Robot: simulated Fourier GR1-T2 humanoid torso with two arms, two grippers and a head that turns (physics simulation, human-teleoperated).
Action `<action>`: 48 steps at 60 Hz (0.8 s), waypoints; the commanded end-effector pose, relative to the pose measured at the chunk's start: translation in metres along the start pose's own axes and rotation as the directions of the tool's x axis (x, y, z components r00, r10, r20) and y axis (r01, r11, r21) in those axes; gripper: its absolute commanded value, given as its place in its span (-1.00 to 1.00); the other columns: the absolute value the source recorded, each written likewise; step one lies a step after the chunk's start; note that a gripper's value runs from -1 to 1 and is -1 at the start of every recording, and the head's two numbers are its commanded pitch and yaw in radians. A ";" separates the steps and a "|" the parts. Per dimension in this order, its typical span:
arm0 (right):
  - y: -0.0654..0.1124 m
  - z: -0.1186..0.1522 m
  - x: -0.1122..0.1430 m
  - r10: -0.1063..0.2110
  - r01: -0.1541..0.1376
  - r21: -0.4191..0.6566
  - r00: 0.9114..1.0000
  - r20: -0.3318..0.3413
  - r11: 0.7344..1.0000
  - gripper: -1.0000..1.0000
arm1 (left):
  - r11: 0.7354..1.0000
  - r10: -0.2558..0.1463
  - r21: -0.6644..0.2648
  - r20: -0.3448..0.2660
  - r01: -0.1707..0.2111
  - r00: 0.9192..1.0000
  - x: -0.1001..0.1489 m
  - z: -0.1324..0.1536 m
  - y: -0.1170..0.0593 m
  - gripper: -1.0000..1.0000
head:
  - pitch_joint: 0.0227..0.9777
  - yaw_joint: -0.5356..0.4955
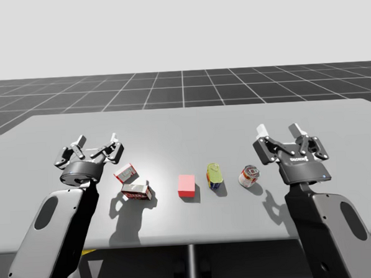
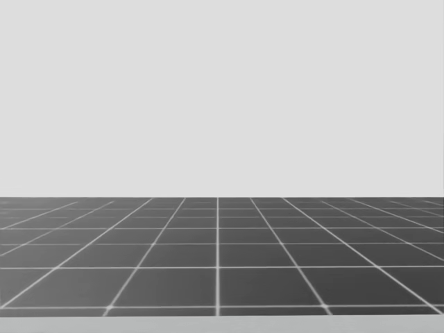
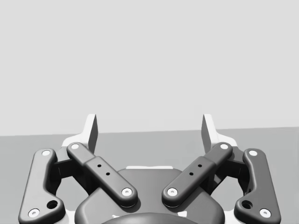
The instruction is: Find the red cube and pick it up.
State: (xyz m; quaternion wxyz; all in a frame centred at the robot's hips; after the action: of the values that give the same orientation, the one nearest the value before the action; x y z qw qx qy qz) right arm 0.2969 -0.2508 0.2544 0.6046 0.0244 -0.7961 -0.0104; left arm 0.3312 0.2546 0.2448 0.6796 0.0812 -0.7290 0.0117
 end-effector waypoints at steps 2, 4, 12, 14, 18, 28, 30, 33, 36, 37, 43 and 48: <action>0.001 0.002 -0.001 0.008 -0.007 -0.010 1.000 0.020 1.000 -1.00 | 1.000 0.001 0.000 0.000 -0.001 1.000 0.000 0.000 0.000 -1.00 | -0.93 0.01; 0.000 0.002 0.000 0.014 -0.013 -0.017 1.000 0.024 1.000 -1.00 | 1.000 0.001 0.000 0.000 -0.001 1.000 0.000 0.000 0.000 -1.00 | -0.92 0.01; 0.001 0.002 0.004 0.007 -0.007 0.007 1.000 -0.004 1.000 -1.00 | 1.000 0.000 0.000 0.001 0.000 1.000 0.000 0.000 0.000 -1.00 | -0.80 0.00; 0.002 0.002 0.004 0.005 -0.005 0.001 1.000 -0.001 1.000 -1.00 | 1.000 0.000 0.000 0.001 0.000 1.000 0.000 0.000 0.000 -1.00 | -0.74 0.00; 0.001 0.001 0.004 0.019 -0.019 -0.001 1.000 -0.002 1.000 -1.00 | 1.000 0.000 0.000 0.001 0.000 1.000 0.000 0.000 0.000 -1.00 | -0.60 -0.01; 0.001 0.001 0.003 0.032 -0.032 -0.007 0.999 -0.006 0.999 -1.00 | 1.000 -0.002 -0.001 0.002 0.002 1.000 0.000 0.000 0.000 -1.00 | -0.21 -0.02; 0.001 0.001 0.002 0.037 -0.037 -0.003 0.999 -0.002 0.999 -1.00 | 1.000 -0.004 0.000 0.002 0.004 1.000 0.000 0.000 0.000 -1.00 | -0.15 -0.02; 0.001 0.001 0.002 0.043 -0.043 -0.001 0.999 -0.007 0.999 -1.00 | 1.000 -0.004 -0.001 0.002 0.004 1.000 0.000 0.000 0.000 -1.00 | -0.02 -0.02; 0.001 0.001 0.002 0.048 -0.048 0.001 0.999 -0.006 0.999 -1.00 | 1.000 -0.004 -0.001 0.002 0.004 1.000 0.000 0.000 0.000 -1.00 | 0.07 -0.02; 0.001 0.001 0.002 0.048 -0.048 0.001 0.999 -0.006 0.999 -1.00 | 1.000 -0.004 -0.001 0.002 0.004 1.000 0.000 0.000 0.000 -1.00 | 0.10 -0.03; 0.001 0.001 0.002 0.051 -0.051 0.003 0.999 -0.006 0.999 -1.00 | 1.000 -0.005 -0.003 0.002 0.005 1.000 -0.001 -0.001 0.000 -1.00 | 0.26 -0.02; 0.001 0.001 0.002 0.052 -0.052 0.007 0.999 -0.008 0.999 -1.00 | 1.000 -0.004 -0.005 0.002 0.004 1.000 0.000 0.000 0.001 -1.00 | 0.37 -0.01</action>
State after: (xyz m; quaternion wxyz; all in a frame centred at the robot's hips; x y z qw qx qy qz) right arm 0.2952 -0.2498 0.2563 0.6072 0.0070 -0.7945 0.0045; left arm 0.3314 0.2552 0.2445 0.6791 0.0817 -0.7294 0.0093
